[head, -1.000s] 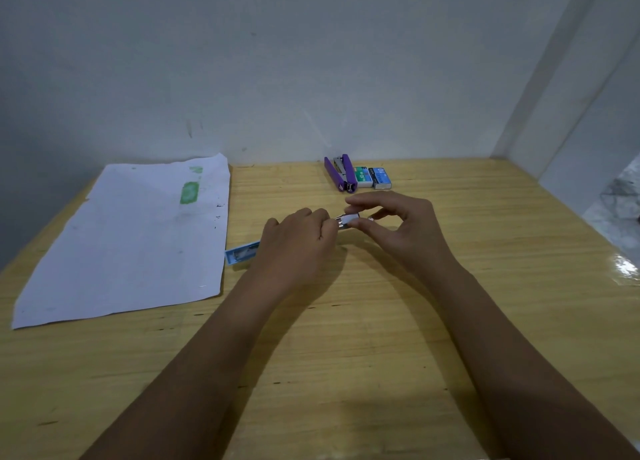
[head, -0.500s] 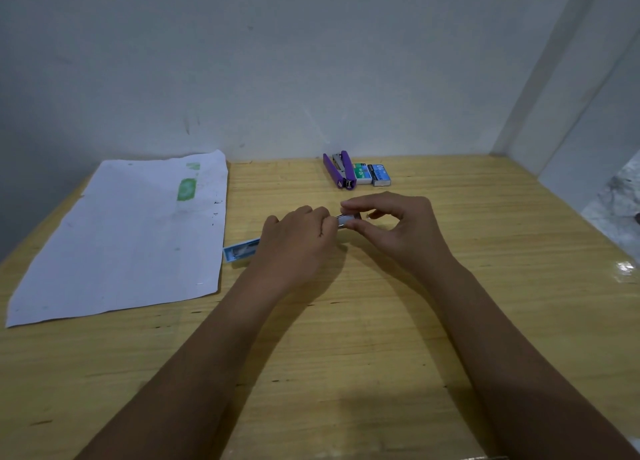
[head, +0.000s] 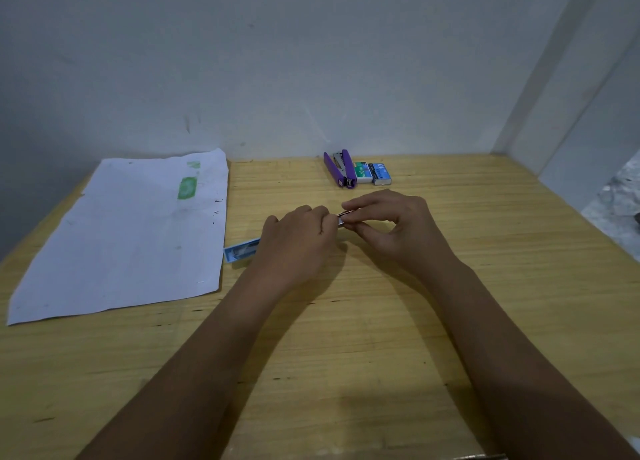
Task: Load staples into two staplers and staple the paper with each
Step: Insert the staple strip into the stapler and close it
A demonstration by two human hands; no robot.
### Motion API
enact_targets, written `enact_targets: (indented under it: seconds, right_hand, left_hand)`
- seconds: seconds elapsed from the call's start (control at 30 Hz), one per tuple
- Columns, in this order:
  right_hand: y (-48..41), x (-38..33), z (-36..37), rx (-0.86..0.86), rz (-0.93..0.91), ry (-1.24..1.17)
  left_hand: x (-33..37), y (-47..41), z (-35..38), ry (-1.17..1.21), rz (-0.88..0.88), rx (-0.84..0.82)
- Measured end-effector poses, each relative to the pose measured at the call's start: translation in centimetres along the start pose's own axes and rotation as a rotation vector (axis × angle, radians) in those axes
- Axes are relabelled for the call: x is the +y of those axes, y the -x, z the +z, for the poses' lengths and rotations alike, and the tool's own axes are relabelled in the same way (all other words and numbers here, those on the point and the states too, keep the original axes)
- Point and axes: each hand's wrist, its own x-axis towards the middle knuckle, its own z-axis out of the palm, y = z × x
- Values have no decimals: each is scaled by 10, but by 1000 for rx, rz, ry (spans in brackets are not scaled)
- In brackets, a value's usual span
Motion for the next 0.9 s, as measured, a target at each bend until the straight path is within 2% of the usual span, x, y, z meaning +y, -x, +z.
enact_targets:
  seconds: [0.3,0.5,0.57,0.67,0.8,0.9]
  right_hand:
    - [-2,-3,0,68,68,-167]
    - [-2,-7,0,139,157,-298]
    - [-2,-9,-2,170,169,-352]
    - [-2,-12,-3,169,214,-406]
    - [1,-20,1,1,250,-357]
    - [3,-27,3,-96,241,-399]
  left_hand:
    - [1,0,1,33,54,12]
    - [-2,-5,4,236,37,13]
    - [-2,-5,-3,386,38,49]
    - [-5,-9,-17,830,-52,103]
    - [-22,-16,-24,1354,-248,194]
    - [-34,-19,-24,1582,-339,294]
